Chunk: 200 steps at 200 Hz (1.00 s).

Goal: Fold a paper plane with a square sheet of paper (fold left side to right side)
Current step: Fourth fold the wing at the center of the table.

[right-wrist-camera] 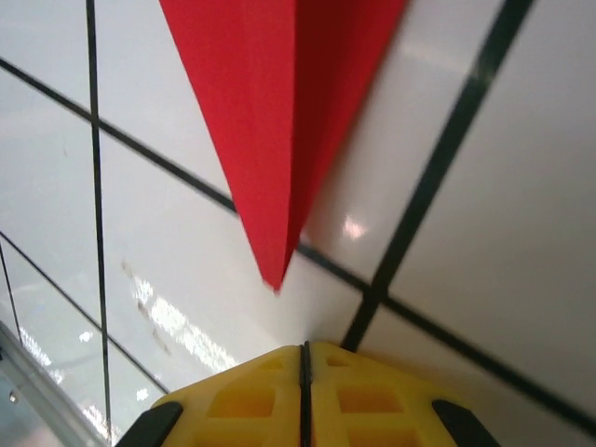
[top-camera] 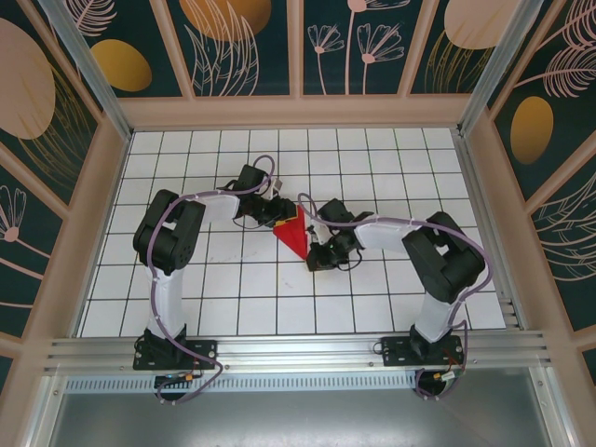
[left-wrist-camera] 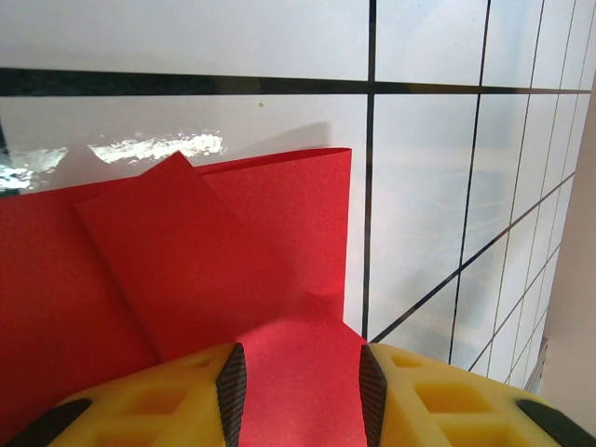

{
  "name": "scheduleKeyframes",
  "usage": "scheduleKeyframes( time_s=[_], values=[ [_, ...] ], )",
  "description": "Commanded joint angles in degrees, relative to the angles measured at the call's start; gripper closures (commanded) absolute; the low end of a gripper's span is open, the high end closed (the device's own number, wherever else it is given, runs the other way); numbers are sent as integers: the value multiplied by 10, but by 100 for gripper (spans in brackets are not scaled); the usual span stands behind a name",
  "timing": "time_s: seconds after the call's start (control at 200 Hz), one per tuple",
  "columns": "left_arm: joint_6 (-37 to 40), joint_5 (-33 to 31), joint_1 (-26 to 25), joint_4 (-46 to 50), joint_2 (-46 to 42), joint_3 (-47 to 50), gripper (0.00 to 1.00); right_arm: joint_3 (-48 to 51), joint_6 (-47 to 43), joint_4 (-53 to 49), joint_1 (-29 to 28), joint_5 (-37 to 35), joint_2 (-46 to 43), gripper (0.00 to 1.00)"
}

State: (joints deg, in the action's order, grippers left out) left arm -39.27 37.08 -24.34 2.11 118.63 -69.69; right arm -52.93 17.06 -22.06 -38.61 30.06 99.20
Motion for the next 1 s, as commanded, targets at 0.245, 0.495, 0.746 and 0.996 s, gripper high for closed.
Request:
scheduleKeyframes(
  time_s=[0.245, 0.495, 0.746, 0.996],
  values=[
    [6, -58, 2, 35, 37, 26, 59, -101, 28, 59, 9, 9, 30, 86],
    [6, -57, 3, 36, 31, 25, 59, -108, 33, 51, 11, -29, 107, 90],
    [15, -71, 3, 56, 33, -1, 57, -36, 45, 48, 20, -41, 94, 94],
    [32, -85, 18, 91, 59, -70, 56, 11, 31, 33, 21, -57, 89, 98]
  ],
)
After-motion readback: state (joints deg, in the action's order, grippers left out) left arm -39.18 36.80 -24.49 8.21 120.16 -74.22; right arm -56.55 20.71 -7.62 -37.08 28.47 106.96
